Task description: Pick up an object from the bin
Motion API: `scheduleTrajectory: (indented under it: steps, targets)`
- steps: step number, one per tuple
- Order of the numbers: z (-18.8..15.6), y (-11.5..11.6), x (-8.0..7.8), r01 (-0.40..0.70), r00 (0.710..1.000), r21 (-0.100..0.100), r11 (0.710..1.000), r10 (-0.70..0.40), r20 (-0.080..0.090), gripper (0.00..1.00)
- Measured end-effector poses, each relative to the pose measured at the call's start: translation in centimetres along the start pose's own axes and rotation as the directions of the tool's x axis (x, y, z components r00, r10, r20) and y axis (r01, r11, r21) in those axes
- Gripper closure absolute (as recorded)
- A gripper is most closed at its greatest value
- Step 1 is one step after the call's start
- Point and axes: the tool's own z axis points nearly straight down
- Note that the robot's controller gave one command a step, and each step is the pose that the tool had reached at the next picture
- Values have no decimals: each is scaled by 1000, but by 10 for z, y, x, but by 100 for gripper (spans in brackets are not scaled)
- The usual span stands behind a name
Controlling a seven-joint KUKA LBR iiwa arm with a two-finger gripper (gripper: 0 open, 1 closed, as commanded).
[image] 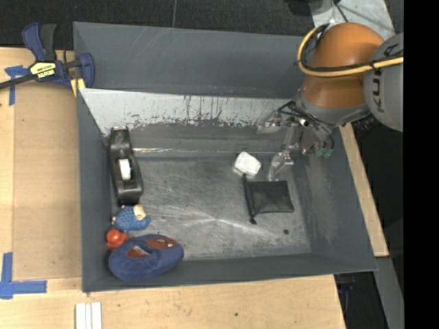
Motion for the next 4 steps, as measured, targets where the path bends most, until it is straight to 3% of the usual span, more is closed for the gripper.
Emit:
scheduleTrajectory:
  steps: [1,2,3,4]
  targets:
    - [0,0,0,0,1000,0,1000,0,0,100]
    - [-15,-3,28,-6,1000,0,1000,6,-2,100]
    - [0,-3,7,-43,999,0,999,43,2,100]
    - [-20,-62,17,-79,997,3,997,79,4,100]
